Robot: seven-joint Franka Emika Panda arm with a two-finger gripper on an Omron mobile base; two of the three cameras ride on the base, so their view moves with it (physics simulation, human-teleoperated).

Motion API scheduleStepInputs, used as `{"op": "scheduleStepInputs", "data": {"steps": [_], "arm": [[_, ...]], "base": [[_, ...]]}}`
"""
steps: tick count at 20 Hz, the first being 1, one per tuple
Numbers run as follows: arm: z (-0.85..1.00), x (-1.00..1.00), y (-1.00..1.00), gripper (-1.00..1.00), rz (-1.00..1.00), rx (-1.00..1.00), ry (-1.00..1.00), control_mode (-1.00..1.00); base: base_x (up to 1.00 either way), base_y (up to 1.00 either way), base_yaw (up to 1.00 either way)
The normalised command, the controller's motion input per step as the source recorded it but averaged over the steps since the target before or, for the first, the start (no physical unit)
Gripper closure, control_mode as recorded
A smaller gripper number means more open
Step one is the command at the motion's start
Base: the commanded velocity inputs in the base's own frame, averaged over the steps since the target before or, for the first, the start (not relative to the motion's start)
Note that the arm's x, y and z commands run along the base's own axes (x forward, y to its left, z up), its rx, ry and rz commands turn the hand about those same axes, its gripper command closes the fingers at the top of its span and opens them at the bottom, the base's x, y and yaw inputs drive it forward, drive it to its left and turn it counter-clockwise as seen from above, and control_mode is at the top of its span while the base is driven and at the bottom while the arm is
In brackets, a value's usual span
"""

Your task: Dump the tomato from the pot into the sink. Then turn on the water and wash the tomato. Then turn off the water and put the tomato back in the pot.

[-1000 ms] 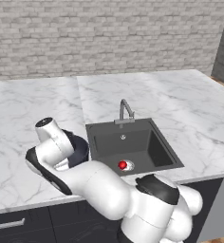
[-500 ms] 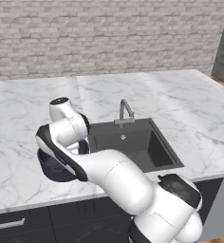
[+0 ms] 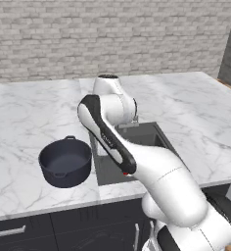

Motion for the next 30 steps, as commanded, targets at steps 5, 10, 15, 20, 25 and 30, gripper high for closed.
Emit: {"op": "scheduleStepInputs", "data": {"steps": [5, 10, 15, 20, 25, 30], "arm": [[0.34, -0.18, -1.0, -1.0, -0.2, 0.31, 0.0, -1.0], [0.06, 0.0, -1.0, -1.0, -0.21, 0.25, 0.0, -1.0], [0.0, 0.04, -1.0, -1.0, -0.22, 0.24, 0.0, -1.0], [0.0, 0.34, -1.0, -1.0, -0.19, 0.2, 0.0, -1.0], [-0.01, 0.53, -0.89, -1.0, -0.14, 0.16, 0.0, -1.0], [-0.14, 0.62, -0.53, -1.0, -0.07, 0.12, -0.01, -1.0]], "base": [[0.0, 0.0, 0.0], [0.0, 0.0, 0.0], [0.0, 0.0, 0.0], [0.0, 0.0, 0.0], [0.0, 0.0, 0.0], [0.0, 0.0, 0.0]]}}
